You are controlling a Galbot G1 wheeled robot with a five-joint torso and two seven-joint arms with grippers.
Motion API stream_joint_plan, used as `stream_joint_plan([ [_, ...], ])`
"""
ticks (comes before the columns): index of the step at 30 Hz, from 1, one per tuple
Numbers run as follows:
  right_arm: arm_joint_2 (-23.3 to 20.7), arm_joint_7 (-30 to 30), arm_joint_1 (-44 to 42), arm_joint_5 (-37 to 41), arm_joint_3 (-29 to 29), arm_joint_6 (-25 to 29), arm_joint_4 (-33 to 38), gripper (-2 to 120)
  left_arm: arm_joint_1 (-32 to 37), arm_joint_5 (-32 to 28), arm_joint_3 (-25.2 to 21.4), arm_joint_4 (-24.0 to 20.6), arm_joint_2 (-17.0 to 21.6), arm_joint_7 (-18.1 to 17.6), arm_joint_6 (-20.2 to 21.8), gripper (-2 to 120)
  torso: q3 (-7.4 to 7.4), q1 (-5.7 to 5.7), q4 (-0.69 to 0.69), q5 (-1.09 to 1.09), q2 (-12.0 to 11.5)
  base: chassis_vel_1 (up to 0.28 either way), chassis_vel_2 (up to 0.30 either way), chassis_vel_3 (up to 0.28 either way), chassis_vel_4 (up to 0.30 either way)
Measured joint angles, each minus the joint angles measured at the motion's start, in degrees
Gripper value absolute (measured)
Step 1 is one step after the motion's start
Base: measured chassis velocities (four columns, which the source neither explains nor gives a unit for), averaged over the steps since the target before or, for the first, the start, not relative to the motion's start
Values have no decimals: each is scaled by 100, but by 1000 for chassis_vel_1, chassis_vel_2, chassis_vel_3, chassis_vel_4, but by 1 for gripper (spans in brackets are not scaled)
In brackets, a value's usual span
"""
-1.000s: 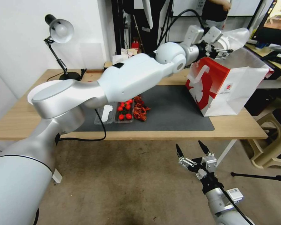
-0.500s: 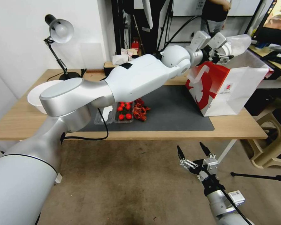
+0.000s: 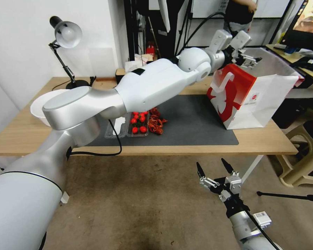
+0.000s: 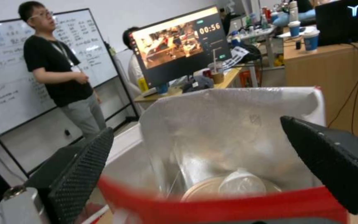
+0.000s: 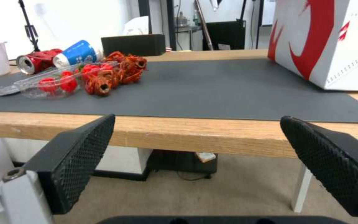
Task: Pick up the trash from the table and place it into the takeout bag.
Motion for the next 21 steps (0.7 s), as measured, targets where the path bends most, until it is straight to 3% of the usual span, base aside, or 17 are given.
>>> stream_joint_plan([
  [14,-5,3,29,1,-13,-32,9,100,233,-141,-55,-526,594,-129,53,100,0,0,1,-1,0,0,0,0,0],
  [17,-9,9,73,5,-57,-49,-9,100,660,-175,-183,-1341,1307,-593,190,100,0,0,-1,-2,0,0,0,0,0],
  [18,-9,9,73,5,-57,-49,-9,100,660,-175,-183,-1341,1307,-593,190,100,0,0,-1,-2,0,0,0,0,0],
  [21,-9,12,85,9,-76,-59,-10,100,1098,-151,-511,-2067,1844,-876,216,100,0,1,-1,-2,0,0,0,0,0],
])
